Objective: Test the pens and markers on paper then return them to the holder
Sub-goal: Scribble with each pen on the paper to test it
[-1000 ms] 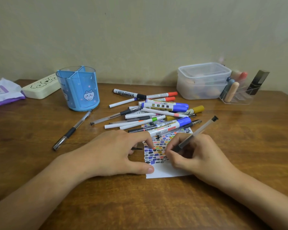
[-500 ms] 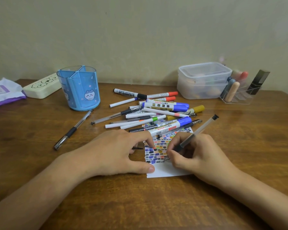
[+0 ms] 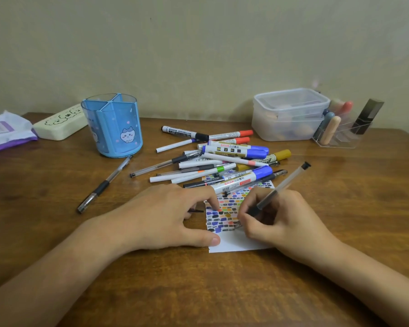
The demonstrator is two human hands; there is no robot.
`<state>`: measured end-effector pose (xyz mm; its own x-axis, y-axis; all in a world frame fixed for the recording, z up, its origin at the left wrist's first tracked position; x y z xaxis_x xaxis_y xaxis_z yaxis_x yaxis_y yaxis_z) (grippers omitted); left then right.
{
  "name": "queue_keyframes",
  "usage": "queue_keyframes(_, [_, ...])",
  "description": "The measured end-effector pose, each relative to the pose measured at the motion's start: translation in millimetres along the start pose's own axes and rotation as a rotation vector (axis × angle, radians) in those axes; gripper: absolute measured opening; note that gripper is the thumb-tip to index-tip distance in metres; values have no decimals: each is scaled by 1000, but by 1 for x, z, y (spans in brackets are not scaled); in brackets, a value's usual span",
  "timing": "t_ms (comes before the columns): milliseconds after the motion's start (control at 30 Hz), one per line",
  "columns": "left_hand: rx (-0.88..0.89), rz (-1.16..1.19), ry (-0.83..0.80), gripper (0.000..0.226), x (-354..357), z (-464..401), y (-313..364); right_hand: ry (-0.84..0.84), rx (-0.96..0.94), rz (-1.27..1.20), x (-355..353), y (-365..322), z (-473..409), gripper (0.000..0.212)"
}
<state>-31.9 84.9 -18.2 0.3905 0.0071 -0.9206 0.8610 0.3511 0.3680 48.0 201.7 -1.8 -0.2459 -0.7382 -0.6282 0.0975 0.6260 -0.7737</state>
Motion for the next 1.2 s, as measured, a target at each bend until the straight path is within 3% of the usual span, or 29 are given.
queue_keyframes(1200, [12, -23, 12, 57, -1, 0, 1, 5, -5, -4, 0, 0, 1, 13])
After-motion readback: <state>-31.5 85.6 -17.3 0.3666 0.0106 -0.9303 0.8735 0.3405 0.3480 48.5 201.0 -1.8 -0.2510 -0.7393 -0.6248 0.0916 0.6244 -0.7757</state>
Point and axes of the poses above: each hand's wrist, its own z-axis away from the middle knuckle, its own x-axis out of the palm, y = z × x, the point moved 10 cm from there along -z, towards the middle knuckle, and after that the axes turned 9 degrees about x, right-handed, at the moved point
